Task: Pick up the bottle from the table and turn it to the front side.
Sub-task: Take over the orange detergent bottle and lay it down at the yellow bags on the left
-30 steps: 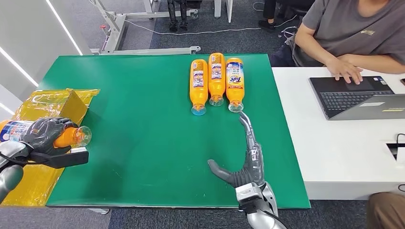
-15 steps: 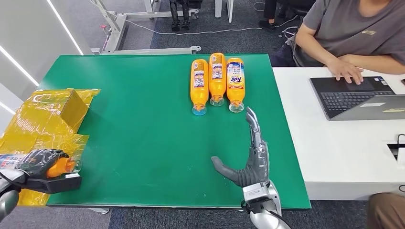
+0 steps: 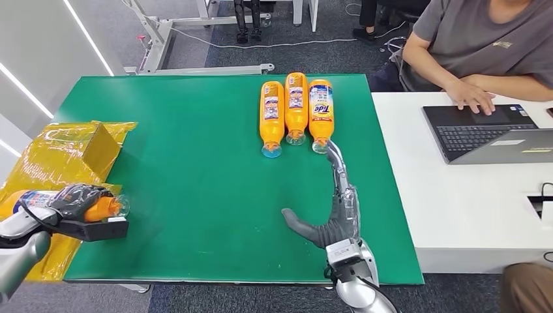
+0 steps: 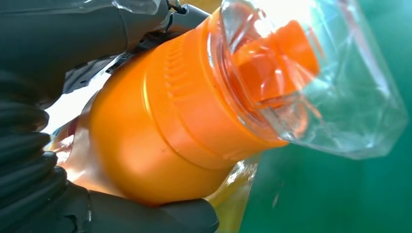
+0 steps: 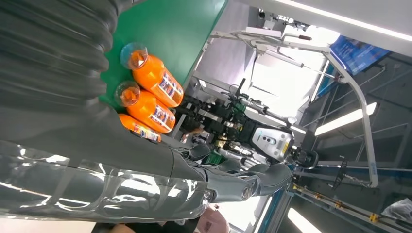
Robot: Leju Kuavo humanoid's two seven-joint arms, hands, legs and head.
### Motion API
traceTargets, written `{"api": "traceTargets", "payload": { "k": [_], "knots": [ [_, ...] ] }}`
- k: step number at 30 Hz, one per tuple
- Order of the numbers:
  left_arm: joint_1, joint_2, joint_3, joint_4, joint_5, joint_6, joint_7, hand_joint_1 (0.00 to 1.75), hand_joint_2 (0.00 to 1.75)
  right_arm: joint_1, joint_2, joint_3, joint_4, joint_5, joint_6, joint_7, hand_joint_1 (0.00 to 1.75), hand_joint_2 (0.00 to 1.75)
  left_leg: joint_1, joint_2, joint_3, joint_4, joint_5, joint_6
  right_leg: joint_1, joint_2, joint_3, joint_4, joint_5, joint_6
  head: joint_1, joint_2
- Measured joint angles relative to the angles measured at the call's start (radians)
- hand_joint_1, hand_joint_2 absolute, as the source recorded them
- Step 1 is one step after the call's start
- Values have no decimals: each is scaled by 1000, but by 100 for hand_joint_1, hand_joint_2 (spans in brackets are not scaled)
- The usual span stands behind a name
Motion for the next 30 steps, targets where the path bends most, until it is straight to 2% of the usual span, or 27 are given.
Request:
{"api": "traceTargets", "payload": {
  "k": [13,14,17,18,22,30],
  "knots": [
    [-144,-77,-80,142,-19,-9,-19,175,175,-16,3,18,36,-23,-2,-10,0,175,0,1,-1,0,0,0,0,1,-1,0,0,0,0,0],
    [-149,-81,-88,153,-19,-15,-23,168,175,-16,3,19,38,-26,-4,-12,0,175,0,1,-1,0,0,0,0,1,-1,0,0,0,0,0],
    [-151,-92,-111,182,-16,-14,-27,40,175,-18,3,21,44,-30,-9,-15,0,175,0,1,-1,0,0,0,0,1,-1,0,0,0,0,0],
    [-149,-95,-117,189,-14,-5,-24,3,175,-18,3,23,45,-30,-9,-16,0,175,0,1,-1,0,0,0,0,1,-1,0,0,0,0,0],
    [-143,-109,-124,208,-3,45,3,0,175,-19,3,27,50,-32,-9,-18,0,175,0,1,-1,0,0,0,0,0,-1,0,0,0,0,0],
    [-142,-121,-125,223,19,55,11,0,175,-25,3,28,58,-33,-9,-18,0,175,0,0,0,0,0,0,0,0,0,0,0,0,0,0]
  ]
}}
